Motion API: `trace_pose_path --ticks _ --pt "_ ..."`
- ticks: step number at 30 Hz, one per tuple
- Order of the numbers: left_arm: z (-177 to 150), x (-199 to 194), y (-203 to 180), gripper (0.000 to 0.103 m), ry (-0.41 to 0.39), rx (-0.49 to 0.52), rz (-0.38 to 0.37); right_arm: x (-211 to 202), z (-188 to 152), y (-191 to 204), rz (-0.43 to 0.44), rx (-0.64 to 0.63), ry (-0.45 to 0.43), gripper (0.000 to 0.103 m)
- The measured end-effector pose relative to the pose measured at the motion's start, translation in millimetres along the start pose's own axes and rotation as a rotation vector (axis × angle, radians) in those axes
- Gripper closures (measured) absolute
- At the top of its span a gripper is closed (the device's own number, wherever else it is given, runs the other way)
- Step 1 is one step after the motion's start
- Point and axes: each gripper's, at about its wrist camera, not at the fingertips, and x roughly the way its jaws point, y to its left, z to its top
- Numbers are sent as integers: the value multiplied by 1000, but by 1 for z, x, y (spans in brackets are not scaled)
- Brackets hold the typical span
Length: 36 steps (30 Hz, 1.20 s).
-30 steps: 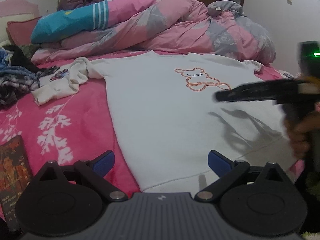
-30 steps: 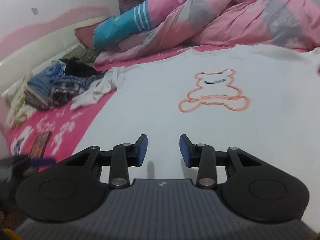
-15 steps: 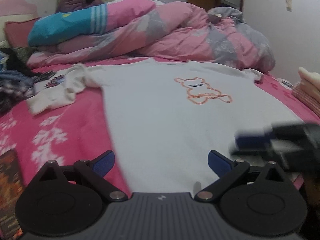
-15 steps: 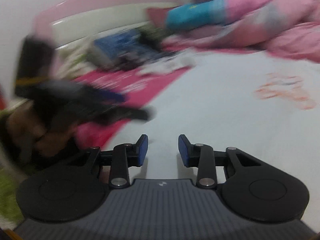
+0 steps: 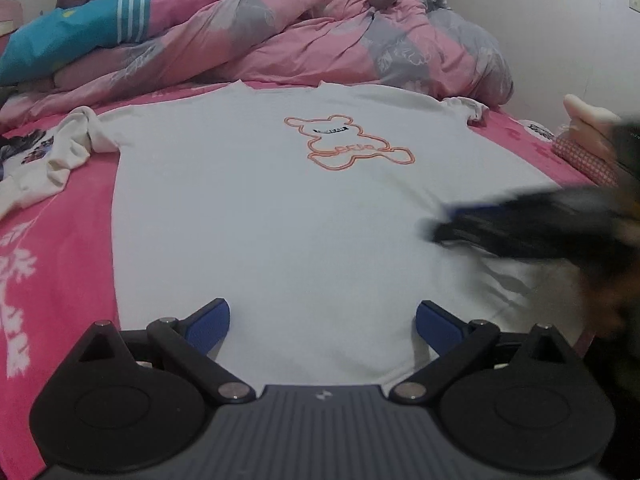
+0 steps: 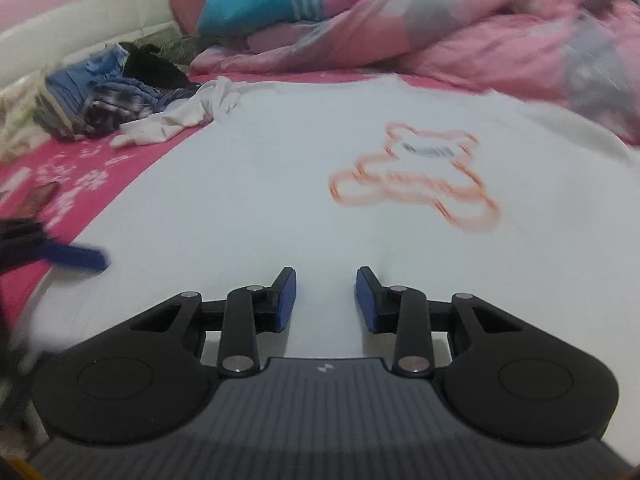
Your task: Fold clothes
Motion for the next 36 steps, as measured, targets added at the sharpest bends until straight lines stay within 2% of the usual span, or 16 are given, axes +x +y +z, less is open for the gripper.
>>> trace_pose_path --ticks 4,9,12,16,18,21,26,29,31,33,36 --pt "0 0 -2 3 -3 10 -9 -67 -51 -3 -34 103 -27 70" --pt "0 2 -6 3 -3 25 -18 -106 -58 -5 -80 179 -76 69" --pt "3 16 -20 3 16 55 -14 -93 -42 -5 -94 179 -132 69" --pt "0 30 -33 2 50 76 0 -60 -27 -7 -131 188 -133 69" --pt "-7 25 -34 2 37 69 9 -48 -22 -8 -147 197 -133 69" --pt "-15 17 -29 1 28 37 -1 -54 -25 -9 -159 231 -130 68" --pt "-21 8 -24 0 26 0 -14 -65 -28 -10 -179 287 -124 59" --pt "-18 7 -27 0 51 -8 -6 -71 -30 -10 -191 321 -120 46" --pt "-16 7 -28 0 71 -16 1 -75 -32 -10 -199 344 -118 29" --pt "-15 7 -29 0 82 -26 7 -80 -33 -11 -207 366 -116 17" --pt "-13 7 -29 0 98 -41 17 -86 -35 -11 -219 400 -112 9"
